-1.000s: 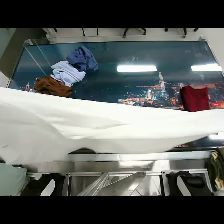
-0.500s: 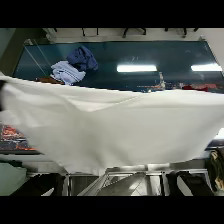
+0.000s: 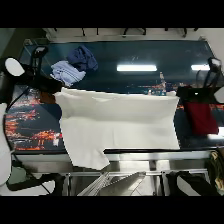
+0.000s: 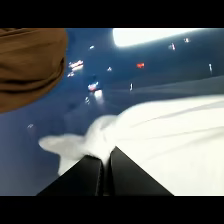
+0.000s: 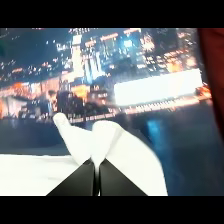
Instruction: Fold the shirts.
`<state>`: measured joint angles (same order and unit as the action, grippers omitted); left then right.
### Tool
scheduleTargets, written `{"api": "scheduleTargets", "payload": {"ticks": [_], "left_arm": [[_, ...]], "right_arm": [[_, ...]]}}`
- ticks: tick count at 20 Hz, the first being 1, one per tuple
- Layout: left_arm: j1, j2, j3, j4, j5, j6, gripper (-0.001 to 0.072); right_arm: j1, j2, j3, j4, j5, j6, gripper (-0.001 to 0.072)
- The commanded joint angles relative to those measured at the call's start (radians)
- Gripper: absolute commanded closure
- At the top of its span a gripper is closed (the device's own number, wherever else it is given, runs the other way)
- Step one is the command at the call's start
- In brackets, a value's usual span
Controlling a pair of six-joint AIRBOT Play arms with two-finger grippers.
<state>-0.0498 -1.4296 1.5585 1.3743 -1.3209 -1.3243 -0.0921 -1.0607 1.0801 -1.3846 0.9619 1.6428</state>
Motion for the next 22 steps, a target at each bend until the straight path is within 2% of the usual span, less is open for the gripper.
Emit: {"api": "scheduleTargets", "payload": {"ticks": [1, 4, 8, 10, 13, 15, 18, 22], "left_arm": [[0.024, -0.194, 0.031, -0.121, 0.071, 0.075, 0.0697], [-0.028, -0.284, 0.122, -0.032, 0.072, 0.074, 0.0697], [-0.064, -0.343, 0.188, 0.058, 0.050, 0.032, 0.0697], [-0.065, -0.354, 0.187, 0.105, -0.020, 0.019, 0.0697], [-0.053, -0.317, 0.121, 0.234, -0.064, -0.117, 0.0697], [-0.036, -0.257, 0.027, 0.248, -0.059, -0.116, 0.0697], [-0.031, -0.146, -0.139, 0.246, 0.012, -0.116, 0.0697], [-0.031, -0.005, -0.289, 0.227, 0.054, -0.116, 0.0697]], "right_arm": [[0.002, -0.188, -0.083, 0.210, -0.397, -0.088, 0.0693], [0.002, -0.286, -0.083, 0.359, -0.534, -0.190, 0.0692], [0.000, -0.325, -0.083, 0.357, -0.516, -0.215, 0.0692], [-0.006, -0.320, -0.083, 0.355, -0.459, -0.215, 0.0692], [-0.040, -0.303, -0.083, 0.336, -0.286, -0.214, 0.0693], [-0.070, -0.283, -0.083, 0.284, -0.181, -0.202, 0.0693], [-0.093, -0.230, -0.083, 0.116, -0.091, -0.114, 0.0693], [-0.091, -0.206, -0.084, 0.097, 0.053, -0.103, 0.0693]]}}
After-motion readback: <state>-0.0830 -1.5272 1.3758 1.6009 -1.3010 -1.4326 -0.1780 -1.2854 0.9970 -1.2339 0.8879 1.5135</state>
